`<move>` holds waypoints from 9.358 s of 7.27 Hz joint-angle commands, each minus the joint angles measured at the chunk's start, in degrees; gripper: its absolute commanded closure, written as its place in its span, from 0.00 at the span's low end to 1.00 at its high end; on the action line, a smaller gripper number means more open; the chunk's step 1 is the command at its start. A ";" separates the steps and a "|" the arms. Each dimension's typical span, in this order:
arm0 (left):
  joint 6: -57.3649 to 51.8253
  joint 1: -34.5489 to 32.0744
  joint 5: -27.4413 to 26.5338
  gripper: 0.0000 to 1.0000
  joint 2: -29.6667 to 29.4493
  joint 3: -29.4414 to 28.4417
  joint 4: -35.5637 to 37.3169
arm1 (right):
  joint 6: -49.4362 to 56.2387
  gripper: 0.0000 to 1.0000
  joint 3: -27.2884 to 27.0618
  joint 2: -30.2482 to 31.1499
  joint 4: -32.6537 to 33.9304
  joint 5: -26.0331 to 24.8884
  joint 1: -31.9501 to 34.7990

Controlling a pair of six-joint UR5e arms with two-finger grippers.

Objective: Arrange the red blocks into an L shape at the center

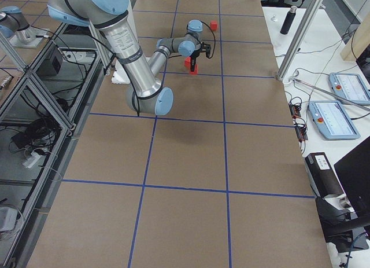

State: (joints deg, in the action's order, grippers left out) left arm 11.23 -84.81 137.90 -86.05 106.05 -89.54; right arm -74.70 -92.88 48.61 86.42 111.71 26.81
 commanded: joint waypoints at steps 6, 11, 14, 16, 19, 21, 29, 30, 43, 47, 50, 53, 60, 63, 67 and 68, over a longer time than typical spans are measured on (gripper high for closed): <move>0.54 0.00 0.08 0.00 0.00 0.04 -0.11 | -0.97 1.00 3.67 -2.30 -0.37 -2.64 -2.99; 13.03 6.64 1.93 0.00 -0.52 0.91 -5.07 | 0.96 0.00 1.31 -2.12 -0.02 -2.47 -2.29; 51.65 23.06 -2.17 0.00 -4.88 1.26 -21.09 | 5.49 0.00 -13.43 8.99 2.18 6.10 9.18; 79.49 35.71 -12.08 0.00 -12.26 1.80 -20.85 | 15.94 0.00 -16.98 16.48 1.83 11.93 18.16; 115.94 49.80 -18.27 0.00 -25.79 1.71 -12.99 | 24.16 0.00 -16.72 21.43 1.30 13.62 22.67; 120.51 53.95 -22.40 0.00 -30.23 0.75 -8.90 | 24.16 0.00 -17.07 22.40 1.04 13.44 22.59; 122.54 60.29 -28.39 0.00 -37.35 -7.88 -8.98 | 24.25 0.00 -17.16 23.01 1.04 13.09 22.68; 122.36 59.86 -28.39 0.00 -37.35 -7.26 -8.98 | 24.34 0.00 -17.16 23.02 1.04 13.09 22.68; 112.22 55.39 -28.83 1.00 -40.16 -10.25 -8.64 | 24.34 0.00 -15.93 22.75 1.04 12.92 22.33; 81.10 53.17 -28.22 1.00 -50.72 -22.64 -8.55 | 24.34 0.00 -16.28 22.66 1.04 13.00 22.33; 67.20 53.26 -24.88 1.00 -55.81 -25.80 -3.36 | 24.34 0.00 -16.46 22.49 1.04 13.00 22.33; 58.05 54.66 -24.35 1.00 -55.90 -26.42 -3.62 | 24.25 0.00 -15.93 23.10 -1.86 12.92 22.41; 58.46 56.07 -24.35 1.00 -56.07 -27.47 -3.97 | 24.16 0.00 -15.93 23.02 -1.86 12.92 22.33; 58.46 56.07 -24.35 1.00 -56.34 -27.47 -3.89 | 23.99 0.00 -16.02 23.02 -1.86 12.83 22.33; 58.73 56.07 -24.35 0.68 -56.34 -27.65 -4.15 | 23.90 0.00 -16.02 23.02 -1.86 12.92 22.33; 58.73 56.07 -24.35 0.36 -56.34 -27.73 -4.06 | 23.90 0.00 -16.02 23.02 -1.86 12.92 22.33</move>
State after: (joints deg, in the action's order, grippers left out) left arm 69.94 -28.74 113.55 -142.38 78.35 -93.65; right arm -50.80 -108.90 71.63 84.55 124.63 49.13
